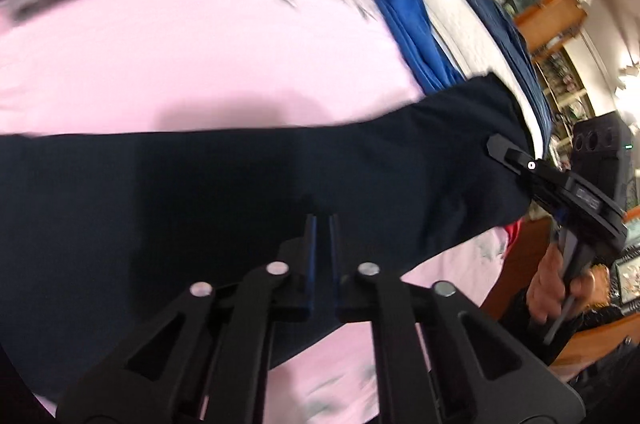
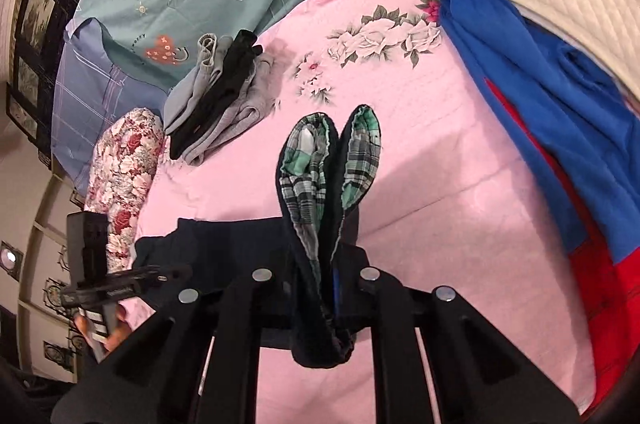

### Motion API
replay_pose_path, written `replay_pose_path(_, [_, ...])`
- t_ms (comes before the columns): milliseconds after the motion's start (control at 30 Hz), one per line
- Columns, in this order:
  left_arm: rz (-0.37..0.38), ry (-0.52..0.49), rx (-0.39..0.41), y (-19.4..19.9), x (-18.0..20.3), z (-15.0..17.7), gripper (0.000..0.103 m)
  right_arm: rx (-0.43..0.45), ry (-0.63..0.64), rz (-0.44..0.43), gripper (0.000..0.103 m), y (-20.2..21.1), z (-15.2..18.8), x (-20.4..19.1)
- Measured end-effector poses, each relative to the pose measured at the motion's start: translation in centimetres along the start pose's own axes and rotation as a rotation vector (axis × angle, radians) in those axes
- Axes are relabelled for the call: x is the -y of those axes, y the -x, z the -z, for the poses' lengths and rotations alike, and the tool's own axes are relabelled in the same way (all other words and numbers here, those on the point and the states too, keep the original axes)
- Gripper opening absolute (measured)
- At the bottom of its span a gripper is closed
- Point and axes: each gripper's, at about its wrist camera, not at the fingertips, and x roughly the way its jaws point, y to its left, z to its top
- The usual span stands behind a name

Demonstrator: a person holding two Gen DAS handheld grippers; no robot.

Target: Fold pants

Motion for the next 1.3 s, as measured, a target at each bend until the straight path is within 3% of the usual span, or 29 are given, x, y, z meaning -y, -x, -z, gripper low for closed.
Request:
replay_pose_path(200, [-0.03, -0.017, -0.052, -5.0, 1.9, -0.2, 0.003, 0.013, -0.03, -0.03, 0.012, 0.2, 0.1, 0.1])
replay_pose_path(333, [-0.002, -0.016, -0.037, -3.3, 1.4, 0.3, 0.003, 0.012, -0.02, -0.031, 0.012, 0.2, 0.1, -0.3])
replay_pose_path(400, [-0.009, -0.001, 0.031, -0.4, 0.2, 0.6, 0.003, 0.009, -0.021, -0.026, 0.012, -0.3, -0.1, -0.5])
replay_pose_path(533, [-0.09, 0.107, 0.159, 6.3, -5.5, 1.1, 0.003, 0.003, -0.019, -0.022, 0.012, -0.6, -0.7, -1.1])
replay_pose_path(633, [-0.23, 0.204, 0.238, 11.6, -11.6, 2.8, 0.004, 0.015, -0.014, -0.025, 0.012, -0.2, -1.0, -1.7])
replay_pose_path(833, [-0.333, 0.368, 0.246, 15.5, -20.5, 7.0, 0.004, 0.023, -0.002, -0.004, 0.012, -0.3, -1.3, -2.5])
replay_pose_path(933, [-0.327, 0.419, 0.22, 15.7, -23.3, 8.1, 0.004, 0.011, 0.004, 0.008, 0.012, -0.9, -1.3, -2.9])
replay_pose_path(1067, [-0.261, 0.429, 0.251, 15.8, -24.7, 8.6, 0.004, -0.005, 0.036, 0.014, 0.012, -1.4, -1.4, -4.4])
replay_pose_path(1300, [-0.219, 0.402, 0.286, 15.6, -24.9, 9.2, 0.004, -0.115, 0.204, 0.018, 0.012, -6.5, -1.2, -11.3])
